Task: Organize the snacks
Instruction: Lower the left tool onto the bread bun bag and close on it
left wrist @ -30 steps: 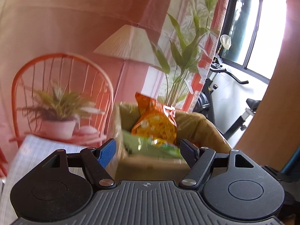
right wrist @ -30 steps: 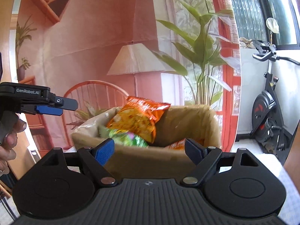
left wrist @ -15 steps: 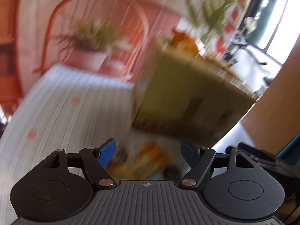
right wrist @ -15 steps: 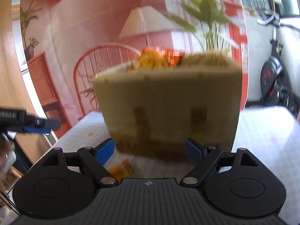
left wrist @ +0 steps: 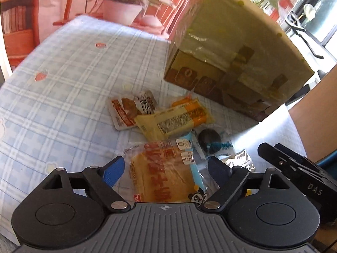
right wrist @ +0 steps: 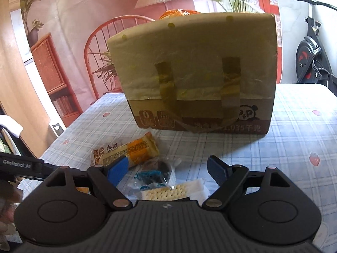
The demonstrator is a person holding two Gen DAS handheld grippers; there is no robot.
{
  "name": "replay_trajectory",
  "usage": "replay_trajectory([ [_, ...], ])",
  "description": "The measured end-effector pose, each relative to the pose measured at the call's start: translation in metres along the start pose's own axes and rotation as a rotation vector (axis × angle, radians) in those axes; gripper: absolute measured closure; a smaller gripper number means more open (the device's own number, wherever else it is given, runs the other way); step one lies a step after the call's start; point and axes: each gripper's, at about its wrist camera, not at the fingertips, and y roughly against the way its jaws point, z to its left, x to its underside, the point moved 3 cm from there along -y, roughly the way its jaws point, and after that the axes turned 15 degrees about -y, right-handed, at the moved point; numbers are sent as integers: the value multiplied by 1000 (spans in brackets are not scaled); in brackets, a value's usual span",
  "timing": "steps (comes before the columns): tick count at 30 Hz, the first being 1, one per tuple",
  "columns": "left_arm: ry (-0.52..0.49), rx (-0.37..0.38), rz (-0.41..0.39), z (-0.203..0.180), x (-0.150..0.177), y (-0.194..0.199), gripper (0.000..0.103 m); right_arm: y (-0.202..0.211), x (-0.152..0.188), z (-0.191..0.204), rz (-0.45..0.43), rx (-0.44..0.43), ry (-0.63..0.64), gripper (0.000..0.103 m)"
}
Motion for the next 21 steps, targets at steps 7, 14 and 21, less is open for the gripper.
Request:
replay_trajectory([
  [7,-2,-7,74,-12,17,-16,14,-2,2,-7,10,4,-21,19],
  [14,6,-3,85,-11,21,-27,14,-8,9,-14,37,23,-34,19],
  [21,-15,14,38,-11,25,-23,22,-16,19,-21,72,65,-29,19],
])
